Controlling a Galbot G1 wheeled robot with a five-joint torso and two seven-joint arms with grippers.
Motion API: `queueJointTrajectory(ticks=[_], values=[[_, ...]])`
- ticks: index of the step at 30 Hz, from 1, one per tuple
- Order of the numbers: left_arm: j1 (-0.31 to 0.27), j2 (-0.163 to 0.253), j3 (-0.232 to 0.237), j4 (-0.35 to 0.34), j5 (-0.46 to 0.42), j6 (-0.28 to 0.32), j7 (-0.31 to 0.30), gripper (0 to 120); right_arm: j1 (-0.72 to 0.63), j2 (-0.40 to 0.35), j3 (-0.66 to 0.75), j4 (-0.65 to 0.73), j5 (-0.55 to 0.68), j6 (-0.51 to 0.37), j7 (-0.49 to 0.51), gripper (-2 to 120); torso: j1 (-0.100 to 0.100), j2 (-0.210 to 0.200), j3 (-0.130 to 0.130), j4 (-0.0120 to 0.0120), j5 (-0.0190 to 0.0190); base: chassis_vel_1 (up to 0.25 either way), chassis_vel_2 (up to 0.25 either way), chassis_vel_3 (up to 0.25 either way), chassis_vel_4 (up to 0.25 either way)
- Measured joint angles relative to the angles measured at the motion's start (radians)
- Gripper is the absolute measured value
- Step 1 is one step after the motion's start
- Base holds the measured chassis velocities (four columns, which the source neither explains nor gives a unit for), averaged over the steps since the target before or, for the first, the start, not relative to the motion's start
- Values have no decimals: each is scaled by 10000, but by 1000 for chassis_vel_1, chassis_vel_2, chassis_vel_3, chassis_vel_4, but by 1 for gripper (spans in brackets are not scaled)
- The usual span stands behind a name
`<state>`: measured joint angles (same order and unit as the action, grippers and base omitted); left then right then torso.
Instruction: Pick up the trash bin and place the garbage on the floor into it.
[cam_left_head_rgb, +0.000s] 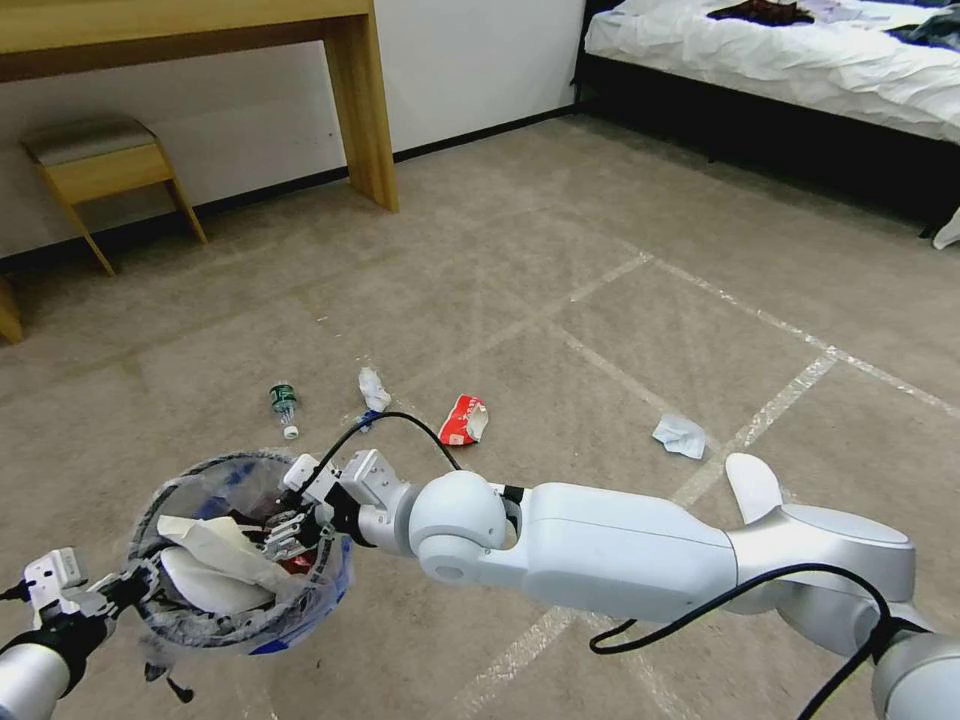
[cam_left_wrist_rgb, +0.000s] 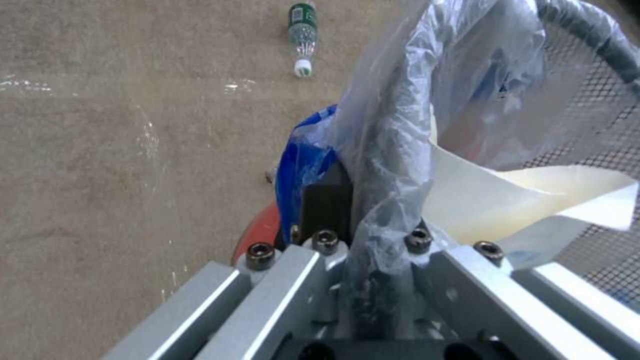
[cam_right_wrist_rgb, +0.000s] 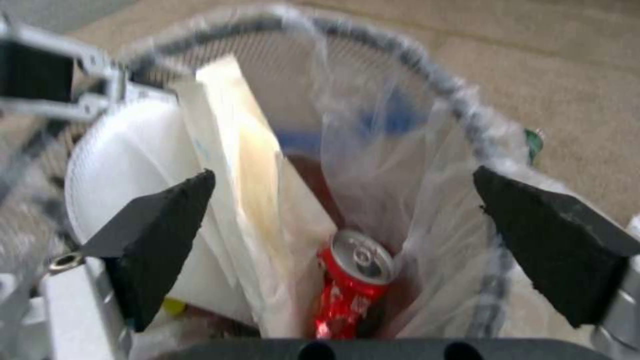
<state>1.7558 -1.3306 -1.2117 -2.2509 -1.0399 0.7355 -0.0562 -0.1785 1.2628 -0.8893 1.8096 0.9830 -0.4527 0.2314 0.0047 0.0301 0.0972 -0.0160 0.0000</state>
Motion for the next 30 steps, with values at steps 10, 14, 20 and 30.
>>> queueJointTrajectory(ticks=[10,14,20,30], values=[[-69,52,-5,157,17,-1,3,1,36,61,1112,540,46,206,-60,100,0,0,0,0,0,0,0,0,0],[-68,65,-11,174,17,0,3,1,37,46,1484,718,143,260,-82,100,0,0,0,0,0,0,0,0,0],[-45,66,-29,171,15,-1,3,1,-143,46,2422,1085,419,734,-168,100,0,0,0,0,0,0,0,0,0],[22,38,-126,32,-23,-2,-14,1,-1054,-258,4442,1501,1266,3311,-1517,100,0,0,0,1,0,0,0,0,0]])
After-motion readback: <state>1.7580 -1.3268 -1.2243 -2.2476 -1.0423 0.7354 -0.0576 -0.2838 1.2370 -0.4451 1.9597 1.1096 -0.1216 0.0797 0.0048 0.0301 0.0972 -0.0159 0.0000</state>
